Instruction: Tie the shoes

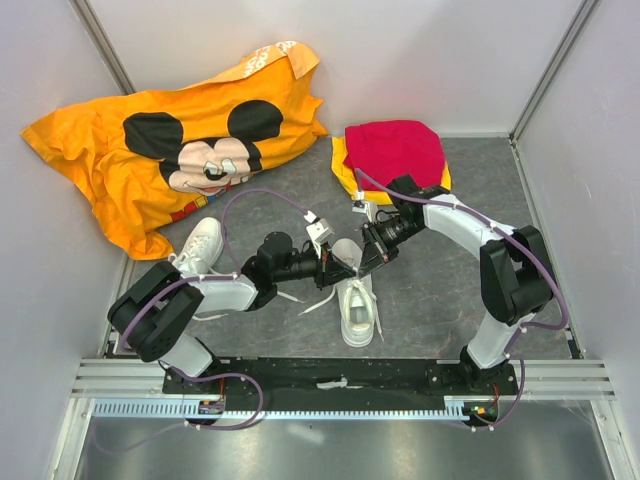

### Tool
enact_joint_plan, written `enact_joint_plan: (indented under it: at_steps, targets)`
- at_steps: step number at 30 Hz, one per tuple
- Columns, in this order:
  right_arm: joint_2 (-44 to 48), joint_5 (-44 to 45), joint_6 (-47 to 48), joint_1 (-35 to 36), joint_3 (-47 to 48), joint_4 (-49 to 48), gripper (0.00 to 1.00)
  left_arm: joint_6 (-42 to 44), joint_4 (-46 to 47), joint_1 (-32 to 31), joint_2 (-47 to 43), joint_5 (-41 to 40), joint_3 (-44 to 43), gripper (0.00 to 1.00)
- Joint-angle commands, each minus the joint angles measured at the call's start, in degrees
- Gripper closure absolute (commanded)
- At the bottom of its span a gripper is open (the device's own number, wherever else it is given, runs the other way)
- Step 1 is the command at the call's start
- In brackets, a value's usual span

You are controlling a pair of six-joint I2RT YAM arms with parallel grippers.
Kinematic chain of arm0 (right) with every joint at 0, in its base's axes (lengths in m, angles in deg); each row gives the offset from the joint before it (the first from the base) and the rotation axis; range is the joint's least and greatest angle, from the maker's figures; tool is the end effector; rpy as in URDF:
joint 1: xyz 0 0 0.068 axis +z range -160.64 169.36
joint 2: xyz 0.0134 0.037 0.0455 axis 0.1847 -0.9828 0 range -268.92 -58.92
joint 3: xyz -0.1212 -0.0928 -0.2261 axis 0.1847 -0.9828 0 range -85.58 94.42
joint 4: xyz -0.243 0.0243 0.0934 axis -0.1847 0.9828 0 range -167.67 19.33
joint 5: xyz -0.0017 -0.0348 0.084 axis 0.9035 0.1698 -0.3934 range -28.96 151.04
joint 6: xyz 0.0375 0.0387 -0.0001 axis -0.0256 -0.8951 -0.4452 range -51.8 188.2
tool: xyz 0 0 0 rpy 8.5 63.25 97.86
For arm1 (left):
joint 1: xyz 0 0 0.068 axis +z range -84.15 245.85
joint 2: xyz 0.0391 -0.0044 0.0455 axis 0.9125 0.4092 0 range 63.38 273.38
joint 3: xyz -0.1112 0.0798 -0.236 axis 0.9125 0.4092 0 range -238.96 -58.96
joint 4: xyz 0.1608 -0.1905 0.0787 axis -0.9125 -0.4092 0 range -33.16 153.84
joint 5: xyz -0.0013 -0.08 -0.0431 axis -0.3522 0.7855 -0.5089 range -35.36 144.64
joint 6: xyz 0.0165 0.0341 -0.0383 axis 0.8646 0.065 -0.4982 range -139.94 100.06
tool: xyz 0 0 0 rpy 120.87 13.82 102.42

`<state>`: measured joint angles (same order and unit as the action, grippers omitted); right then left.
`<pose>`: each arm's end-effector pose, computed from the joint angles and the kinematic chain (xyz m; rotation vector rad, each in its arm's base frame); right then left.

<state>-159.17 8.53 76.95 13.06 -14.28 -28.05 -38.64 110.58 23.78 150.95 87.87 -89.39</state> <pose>0.2903 0.1582 0.2134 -0.8985 2.6015 1.3801 0.2053 -0.2116 0.1853 0.8238 1.7154 -1.2537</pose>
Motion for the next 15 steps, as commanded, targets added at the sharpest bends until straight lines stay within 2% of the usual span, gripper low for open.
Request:
enact_joint_plan:
  at_steps: [1, 9, 15]
  targets:
    - [1.0, -1.9, -0.5, 0.1, 1.9, -1.5, 1.0, 3.8, 0.1, 0.3, -1.3, 2.1, -1.3, 0.98]
    - [7.9, 1.2, -5.2, -1.3, -0.5, -7.0, 1.0, 8.3, -6.5, 0.3, -3.2, 3.8, -2.4, 0.98]
    - [9.7, -0.1, -5.8, -1.3, -2.3, -8.6, 1.0, 7.7, -5.7, 0.2, -2.8, 4.8, -3.0, 0.98]
